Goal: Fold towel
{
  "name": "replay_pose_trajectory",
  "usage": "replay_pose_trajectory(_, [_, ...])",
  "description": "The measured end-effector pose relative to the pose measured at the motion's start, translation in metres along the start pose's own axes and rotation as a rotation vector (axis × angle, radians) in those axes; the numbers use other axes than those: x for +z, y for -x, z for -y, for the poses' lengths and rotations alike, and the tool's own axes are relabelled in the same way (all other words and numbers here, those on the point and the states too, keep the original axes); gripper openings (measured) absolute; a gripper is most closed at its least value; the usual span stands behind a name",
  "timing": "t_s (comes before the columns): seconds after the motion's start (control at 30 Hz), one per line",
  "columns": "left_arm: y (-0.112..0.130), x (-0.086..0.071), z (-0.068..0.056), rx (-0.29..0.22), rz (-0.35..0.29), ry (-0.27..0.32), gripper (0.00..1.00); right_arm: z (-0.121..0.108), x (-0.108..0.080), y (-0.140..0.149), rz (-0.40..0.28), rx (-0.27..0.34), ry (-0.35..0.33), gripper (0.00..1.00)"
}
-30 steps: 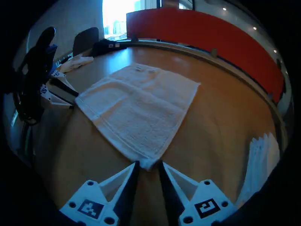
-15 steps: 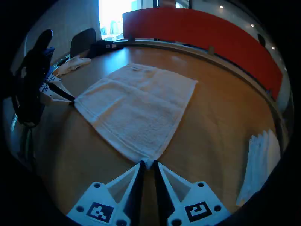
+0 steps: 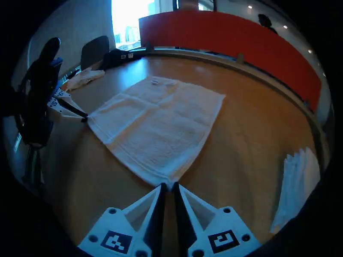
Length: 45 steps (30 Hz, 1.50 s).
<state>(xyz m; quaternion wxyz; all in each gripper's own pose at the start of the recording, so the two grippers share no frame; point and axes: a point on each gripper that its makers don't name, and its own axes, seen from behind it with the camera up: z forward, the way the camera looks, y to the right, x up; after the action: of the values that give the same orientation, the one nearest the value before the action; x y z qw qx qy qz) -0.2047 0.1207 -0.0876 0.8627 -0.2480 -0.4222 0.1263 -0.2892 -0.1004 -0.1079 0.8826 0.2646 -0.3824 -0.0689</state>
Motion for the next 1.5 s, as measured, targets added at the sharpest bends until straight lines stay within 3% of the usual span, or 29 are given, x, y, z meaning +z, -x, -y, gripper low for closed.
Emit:
replay_pose_trajectory(0.4, [-0.017,-0.02,0.003,-0.028,-0.029,-0.005,0.12,0.004,-0.016,-0.029,-0.047,-0.016,-0.006,0.14])
replay_pose_trajectory(0.77, [-0.036,-0.056,0.0,-0.064,-0.06,-0.003,0.12,0.013,-0.048,-0.061,-0.099,-0.031,-0.013,0.14])
replay_pose_trajectory(1.07, [-0.043,-0.085,-0.009,-0.11,-0.076,0.015,0.12,0.017,-0.078,-0.076,-0.124,-0.012,-0.018,0.14])
replay_pose_trajectory(1.5, [-0.046,-0.114,-0.024,-0.161,-0.079,0.044,0.12,0.025,-0.11,-0.083,-0.127,-0.007,-0.035,0.14])
